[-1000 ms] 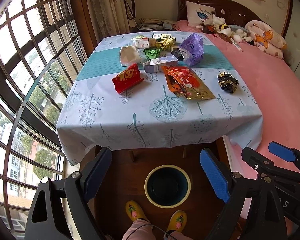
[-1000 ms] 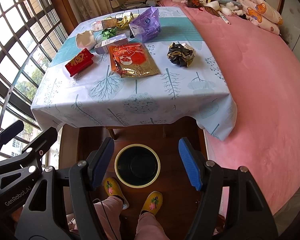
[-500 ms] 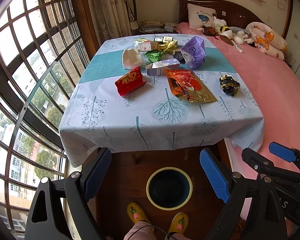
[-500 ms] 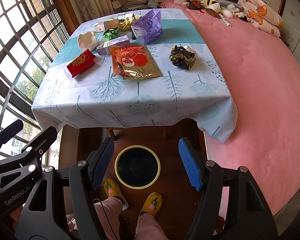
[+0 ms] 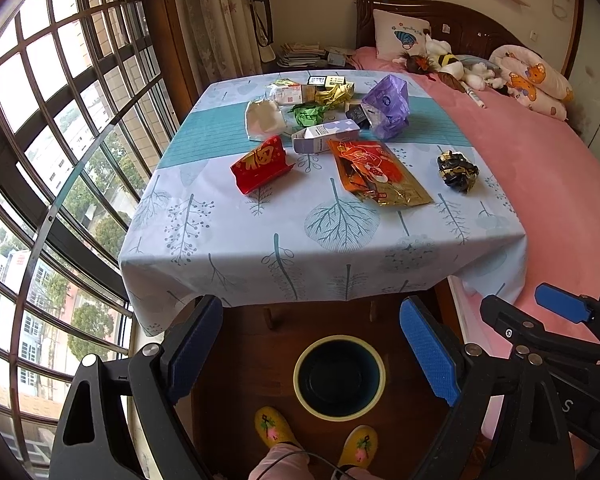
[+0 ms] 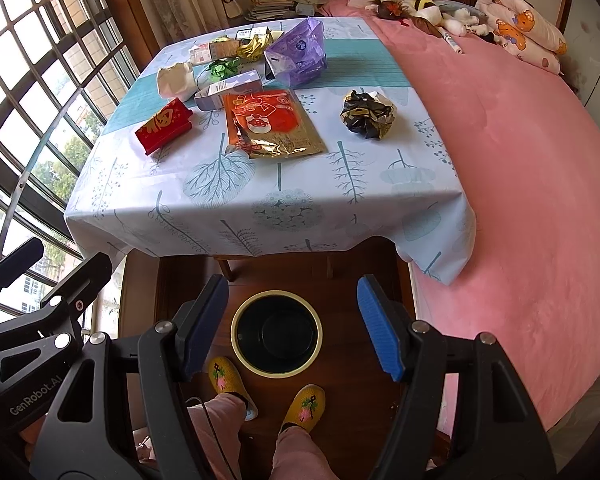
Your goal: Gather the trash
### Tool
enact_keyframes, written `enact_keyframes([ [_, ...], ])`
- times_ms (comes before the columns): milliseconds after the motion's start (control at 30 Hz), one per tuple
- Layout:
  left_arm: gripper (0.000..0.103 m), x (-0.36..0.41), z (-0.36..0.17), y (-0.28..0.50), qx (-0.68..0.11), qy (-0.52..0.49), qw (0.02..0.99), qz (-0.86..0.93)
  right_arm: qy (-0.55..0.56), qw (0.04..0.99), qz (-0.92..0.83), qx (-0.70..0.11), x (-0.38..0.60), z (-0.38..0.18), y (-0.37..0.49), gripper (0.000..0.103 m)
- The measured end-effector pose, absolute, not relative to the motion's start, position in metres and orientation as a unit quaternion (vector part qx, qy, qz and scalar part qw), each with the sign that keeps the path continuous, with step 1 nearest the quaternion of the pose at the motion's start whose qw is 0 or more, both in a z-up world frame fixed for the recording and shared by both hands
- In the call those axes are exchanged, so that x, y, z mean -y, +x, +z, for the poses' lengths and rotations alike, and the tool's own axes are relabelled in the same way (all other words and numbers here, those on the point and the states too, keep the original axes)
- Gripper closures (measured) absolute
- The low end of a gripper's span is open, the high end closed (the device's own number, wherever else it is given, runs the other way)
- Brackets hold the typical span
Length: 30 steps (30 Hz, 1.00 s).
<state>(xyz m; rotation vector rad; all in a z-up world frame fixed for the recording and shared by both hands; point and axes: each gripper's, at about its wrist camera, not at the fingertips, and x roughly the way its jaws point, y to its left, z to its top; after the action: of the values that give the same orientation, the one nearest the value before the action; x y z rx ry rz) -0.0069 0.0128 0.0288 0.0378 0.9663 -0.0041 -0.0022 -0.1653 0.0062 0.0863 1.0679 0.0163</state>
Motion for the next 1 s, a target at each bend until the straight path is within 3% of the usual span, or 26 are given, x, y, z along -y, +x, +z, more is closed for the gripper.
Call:
enact_keyframes([
  [1000, 0.014, -0.024, 0.061, 0.018, -0.448, -0.001, 0.894, 0.027, 0.046, 0.875, 0.060, -0.479, 0.158, 0.036, 0.029, 0.038],
])
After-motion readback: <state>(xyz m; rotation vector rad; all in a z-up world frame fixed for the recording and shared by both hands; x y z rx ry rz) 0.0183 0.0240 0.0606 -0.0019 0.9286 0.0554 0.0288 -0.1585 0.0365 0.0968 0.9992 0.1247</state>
